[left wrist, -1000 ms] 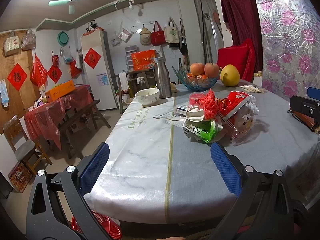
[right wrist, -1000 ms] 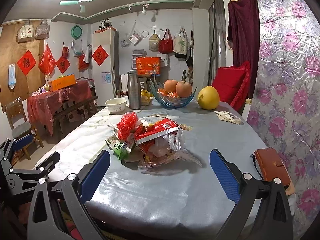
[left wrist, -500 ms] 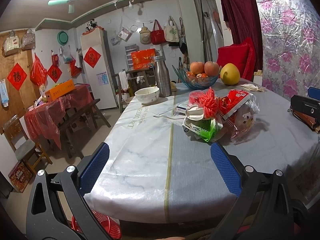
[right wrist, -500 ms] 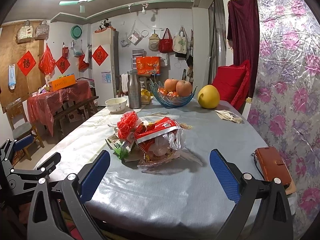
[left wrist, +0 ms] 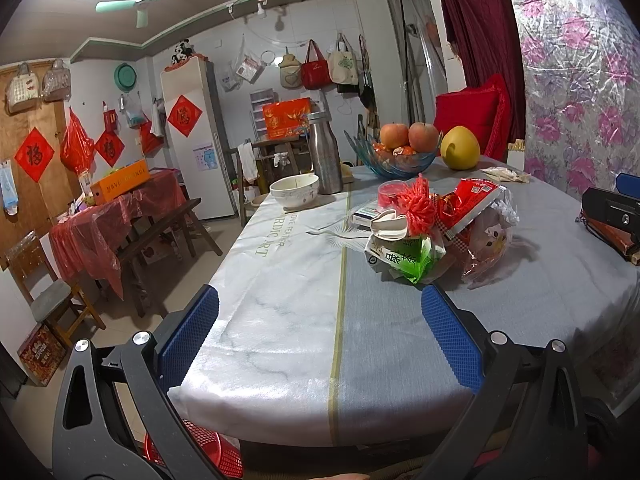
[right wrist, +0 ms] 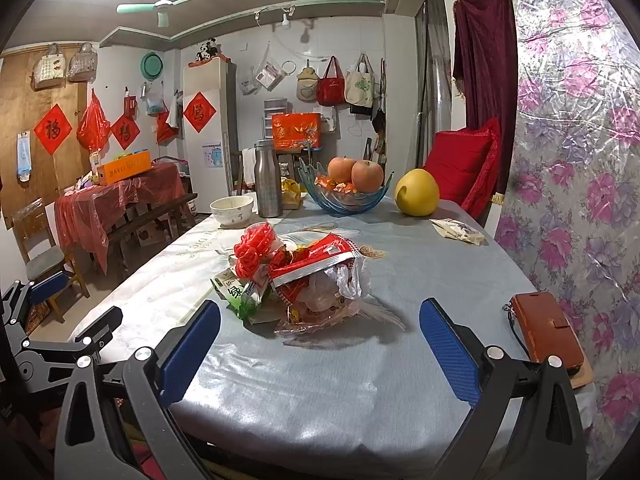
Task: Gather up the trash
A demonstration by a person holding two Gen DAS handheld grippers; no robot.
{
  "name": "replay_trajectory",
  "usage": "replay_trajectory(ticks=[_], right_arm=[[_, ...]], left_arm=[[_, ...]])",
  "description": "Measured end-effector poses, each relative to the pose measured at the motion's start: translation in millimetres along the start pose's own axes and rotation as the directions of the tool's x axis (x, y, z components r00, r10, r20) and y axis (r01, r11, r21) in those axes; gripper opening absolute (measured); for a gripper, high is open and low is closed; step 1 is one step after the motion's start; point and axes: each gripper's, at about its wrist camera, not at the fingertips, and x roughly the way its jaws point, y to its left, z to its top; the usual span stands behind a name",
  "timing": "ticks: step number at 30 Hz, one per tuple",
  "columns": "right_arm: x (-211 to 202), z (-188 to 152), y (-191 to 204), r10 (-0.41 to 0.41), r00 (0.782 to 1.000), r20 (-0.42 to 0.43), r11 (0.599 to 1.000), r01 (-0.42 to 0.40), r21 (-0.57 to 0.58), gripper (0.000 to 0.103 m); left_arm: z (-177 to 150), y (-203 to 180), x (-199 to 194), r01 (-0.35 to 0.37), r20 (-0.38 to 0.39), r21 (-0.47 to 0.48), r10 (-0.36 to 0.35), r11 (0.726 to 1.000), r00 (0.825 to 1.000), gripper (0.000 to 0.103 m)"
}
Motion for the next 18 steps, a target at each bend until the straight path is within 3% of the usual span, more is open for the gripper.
replay_trajectory(ticks=[18], right_arm=[[0.3,-0.4,-0.2,0.004,1.000,-0.003,1.000,-0.004,0.006,0.097]], left_arm=[[-1.9,1.3,-1.3,-0.003,-0.002,-0.001,0.003,1.000,1.000,0.097]])
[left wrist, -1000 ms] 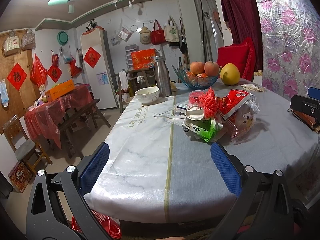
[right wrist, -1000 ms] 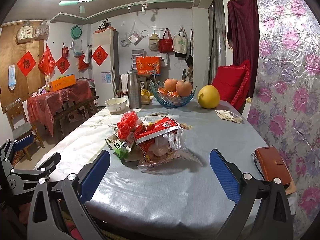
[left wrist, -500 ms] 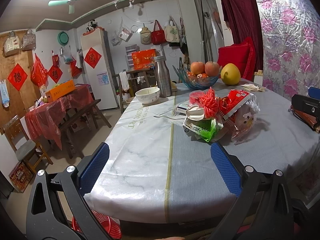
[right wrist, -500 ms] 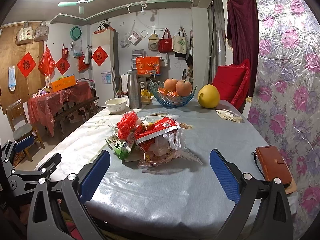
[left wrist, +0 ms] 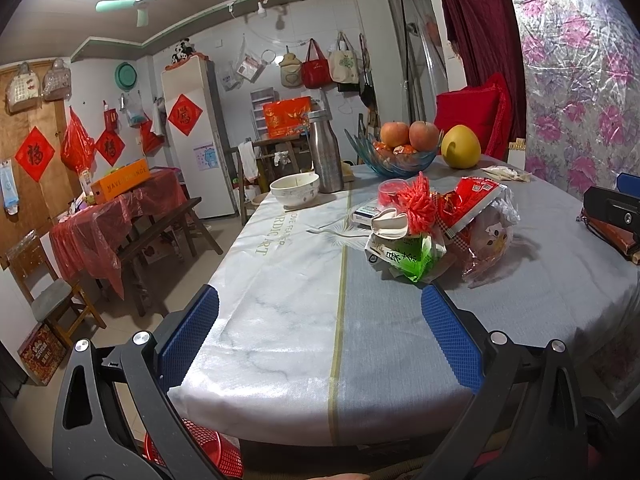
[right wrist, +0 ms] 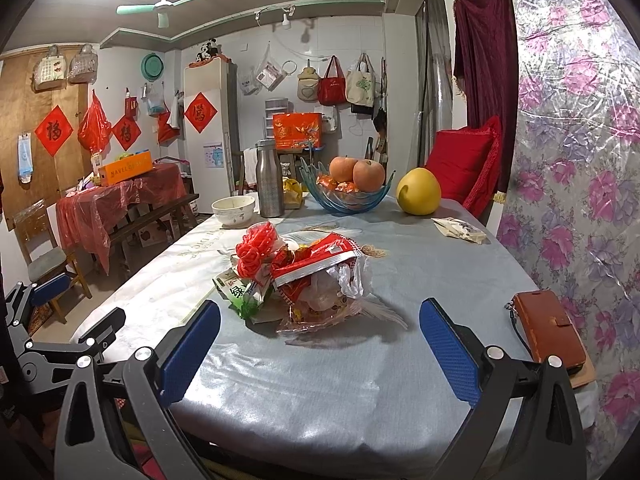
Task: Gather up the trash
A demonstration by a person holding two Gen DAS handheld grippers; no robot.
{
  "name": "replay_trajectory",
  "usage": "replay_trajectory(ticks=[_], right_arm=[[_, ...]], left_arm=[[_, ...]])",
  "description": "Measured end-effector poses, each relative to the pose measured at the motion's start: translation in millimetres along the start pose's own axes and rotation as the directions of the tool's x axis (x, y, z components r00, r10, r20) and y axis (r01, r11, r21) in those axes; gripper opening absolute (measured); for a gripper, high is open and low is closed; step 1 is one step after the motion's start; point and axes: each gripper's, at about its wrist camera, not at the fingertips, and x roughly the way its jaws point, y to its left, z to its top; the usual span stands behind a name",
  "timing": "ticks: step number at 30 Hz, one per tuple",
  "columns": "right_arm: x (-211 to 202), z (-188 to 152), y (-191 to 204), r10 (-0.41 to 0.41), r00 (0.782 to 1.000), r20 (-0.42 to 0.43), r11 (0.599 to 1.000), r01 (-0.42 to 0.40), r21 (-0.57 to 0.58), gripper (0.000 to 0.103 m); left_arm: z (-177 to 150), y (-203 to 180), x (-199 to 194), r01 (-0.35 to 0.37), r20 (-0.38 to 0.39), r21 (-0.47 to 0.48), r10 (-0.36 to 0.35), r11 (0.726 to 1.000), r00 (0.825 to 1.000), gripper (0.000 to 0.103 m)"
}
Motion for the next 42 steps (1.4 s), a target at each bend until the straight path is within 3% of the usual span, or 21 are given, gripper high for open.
replay_trajectory(ticks=[13,19,25,30,36,42], right_arm=[[2.6,-4.9,0.1,0.006,1.000,-0.004,1.000,-0.006,0.009,0.097],[16.8,-13.2,-0.9,0.020,0.999,-0.044,0.999,-0.018,0.026,0.097],[54.4,-27.2,-3.3,0.021,0.989,-0.143,0.999,-0.016,0.039,0.097],[96.3,-46.4,-9.6,0.042,0.969,-0.245,0.997,-0.025,0.076,0.097],[131.2,-57.9,-17.8,0.060,0.946,-0.319,0.993,-0.024,0.117,0.097],[139.0,-60.1,-21.0,0.074,0.937,-0.341,0.989,-0.026,0.143,0.097]], left_arm=[[-5.8,-0.8,1.7,0.003,-0.008,0.002,-0.003,1.000,1.000,0.097],[-11.9,1.2,20.8,0.043,-0.083,-0.016,-0.044,0.999,0.996,0.097],[-25.3,11.9,58.7,0.058,-0.213,-0.086,-0.075,0.995,0.974,0.097],[-38.0,12.7,91.4,0.082,-0.317,-0.112,-0.113,0.990,0.942,0.097],[-43.9,17.2,114.8,0.079,-0.367,-0.141,-0.127,0.987,0.921,0.097],[-46.0,14.3,121.5,0.074,-0.382,-0.131,-0.119,0.989,0.916,0.097]])
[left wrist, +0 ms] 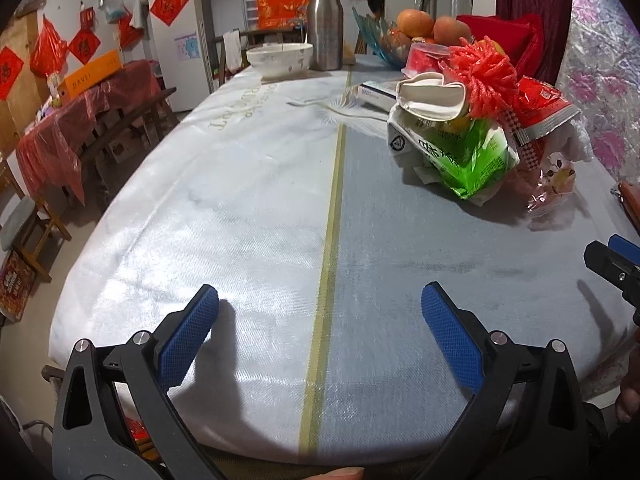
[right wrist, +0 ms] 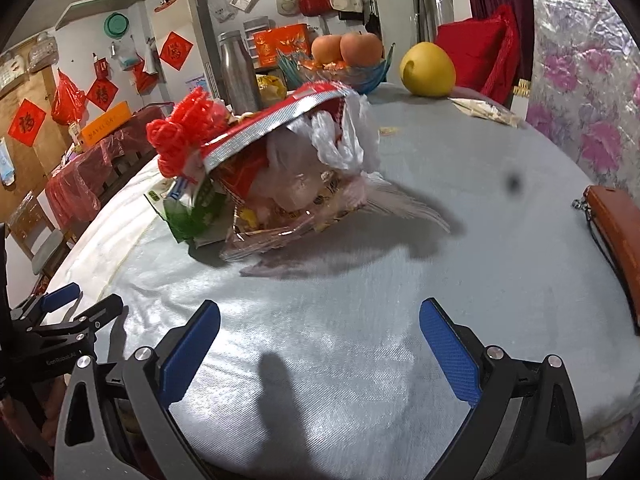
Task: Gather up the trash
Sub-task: 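Reach the left gripper to the red mesh netting and close on it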
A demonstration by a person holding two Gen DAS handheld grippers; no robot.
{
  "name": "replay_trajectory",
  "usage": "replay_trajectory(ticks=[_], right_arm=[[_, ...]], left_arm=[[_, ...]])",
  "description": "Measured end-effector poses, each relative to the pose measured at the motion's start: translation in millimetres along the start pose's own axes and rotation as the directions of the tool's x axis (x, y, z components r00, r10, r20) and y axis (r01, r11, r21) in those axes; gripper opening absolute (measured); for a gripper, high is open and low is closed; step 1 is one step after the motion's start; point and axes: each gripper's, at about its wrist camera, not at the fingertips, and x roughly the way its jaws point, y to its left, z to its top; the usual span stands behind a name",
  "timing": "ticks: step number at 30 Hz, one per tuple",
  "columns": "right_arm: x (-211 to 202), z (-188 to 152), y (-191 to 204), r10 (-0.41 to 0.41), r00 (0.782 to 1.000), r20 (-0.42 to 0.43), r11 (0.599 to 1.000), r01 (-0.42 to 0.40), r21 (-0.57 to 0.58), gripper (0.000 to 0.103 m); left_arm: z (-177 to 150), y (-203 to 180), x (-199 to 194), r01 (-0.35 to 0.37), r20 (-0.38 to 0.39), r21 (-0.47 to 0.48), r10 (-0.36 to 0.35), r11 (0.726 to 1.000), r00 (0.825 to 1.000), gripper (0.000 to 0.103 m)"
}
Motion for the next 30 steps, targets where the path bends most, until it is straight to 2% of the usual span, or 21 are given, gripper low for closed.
replay_trajectory(ticks=[11,14,17,21,25,30], right_arm=[[4.1,-4.8,-4.2,0.009,1.000,0.006,1.000,-0.009,0.004,0.099],[6.8,-6.4,1.7,-0.025,1.000,0.009,0.999,0.026,-0.029,0.099],[12.3,-9.7,12.4,-0.093,0.996,0.011,0.990,0.094,-0.106,0.099],[13.1,-9.4,12.8,-0.092,0.995,0.025,0.989,0.094,-0.113,0.099],[13.0,-12.9,12.0,-0.085,0.995,0.044,0.989,0.090,-0.121,0.099],[11.4,-19.7,11.9,-0.069,0.995,0.072,0.988,0.078,-0.131,0.099]], left_arm=[[0.6,-1.7,1.5,0.004,0.036,0.010,-0.004,1.000,0.999,0.098],[0.1,-1.5,1.0,0.006,0.042,0.013,-0.007,1.000,0.999,0.098],[2.7,-0.9,2.6,0.016,0.012,0.009,-0.016,1.000,1.000,0.097],[28.7,-0.1,-1.2,0.140,0.007,-0.037,-0.140,0.990,0.990,0.097],[65.9,-18.0,-16.6,0.171,0.079,0.031,-0.173,0.985,0.982,0.097],[112.3,-49.5,-17.7,0.275,0.106,0.106,-0.286,0.956,0.952,0.097]])
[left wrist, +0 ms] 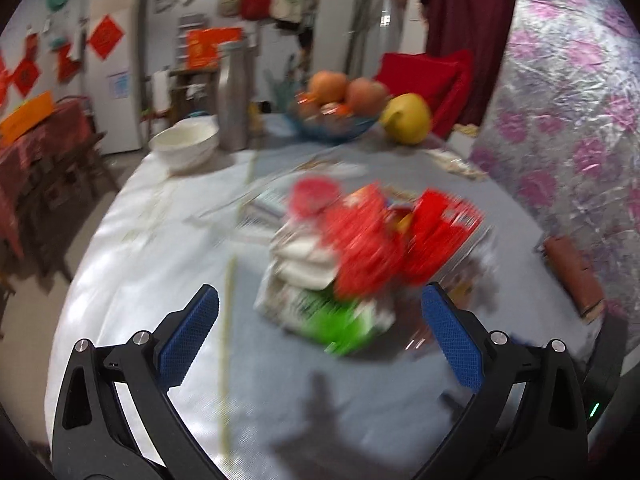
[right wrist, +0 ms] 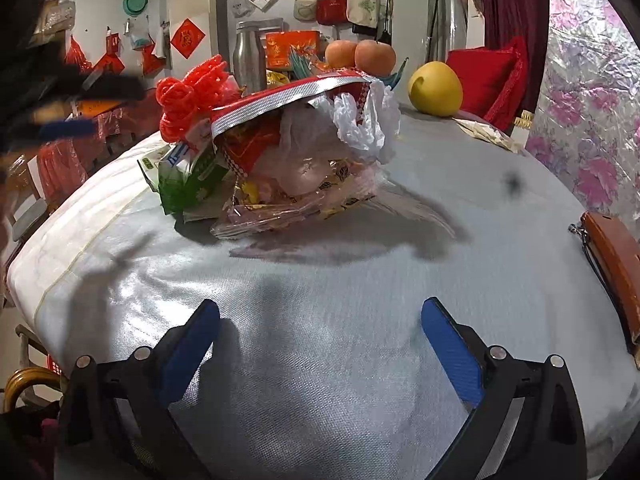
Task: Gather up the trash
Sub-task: 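Reach the left gripper to the red mesh netting and close on it, then lift the red netting with the left gripper while the right gripper grasps a red-and-white wrapper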
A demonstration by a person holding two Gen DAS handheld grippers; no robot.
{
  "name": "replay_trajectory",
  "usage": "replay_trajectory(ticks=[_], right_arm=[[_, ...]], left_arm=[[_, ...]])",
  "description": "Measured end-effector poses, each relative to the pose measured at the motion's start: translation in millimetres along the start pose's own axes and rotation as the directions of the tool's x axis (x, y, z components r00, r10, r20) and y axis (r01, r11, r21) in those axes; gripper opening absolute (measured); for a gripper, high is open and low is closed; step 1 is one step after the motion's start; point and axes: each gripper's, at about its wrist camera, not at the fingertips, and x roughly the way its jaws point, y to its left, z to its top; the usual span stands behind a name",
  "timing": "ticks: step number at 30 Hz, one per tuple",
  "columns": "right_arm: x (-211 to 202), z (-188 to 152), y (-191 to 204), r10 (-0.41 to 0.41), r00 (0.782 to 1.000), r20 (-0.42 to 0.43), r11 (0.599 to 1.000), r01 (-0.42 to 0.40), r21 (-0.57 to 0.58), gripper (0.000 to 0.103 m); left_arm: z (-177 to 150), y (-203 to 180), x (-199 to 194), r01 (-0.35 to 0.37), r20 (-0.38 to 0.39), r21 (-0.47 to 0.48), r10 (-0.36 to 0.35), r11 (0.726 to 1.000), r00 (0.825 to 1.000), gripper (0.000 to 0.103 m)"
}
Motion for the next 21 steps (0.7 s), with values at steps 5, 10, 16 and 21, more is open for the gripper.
replay_trajectory(ticks=[5,10,16,21], right_arm=[[-0.9,-1.9,-1.3,0.012,1.000,0.010,1.000,-0.012,-0.008,0.099],[-1.9,-4.0,-1.4,0.023,1.000,0.018,1.000,-0.023,-0.019,0.099],[-2.4,-2.7,-3.2,0.039,0.999,0.006,0.999,-0.039,-0.030,0.099],[-20.2,7.1,-14.9,0.100,0.993,0.060,0.995,-0.101,0.019,0.097]], left_arm=[[13.2,-7.3,34.6,0.016,-0.047,0.004,-0.015,1.000,0.999,0.078],[10.3,-4.7,41.8,0.042,-0.074,-0.017,-0.043,0.999,0.996,0.038],[4.1,8.4,-1.9,0.070,0.021,-0.009,-0.069,0.998,0.997,0.031],[-21.9,42.0,-37.8,0.027,0.060,-0.048,-0.024,0.998,0.998,0.031]])
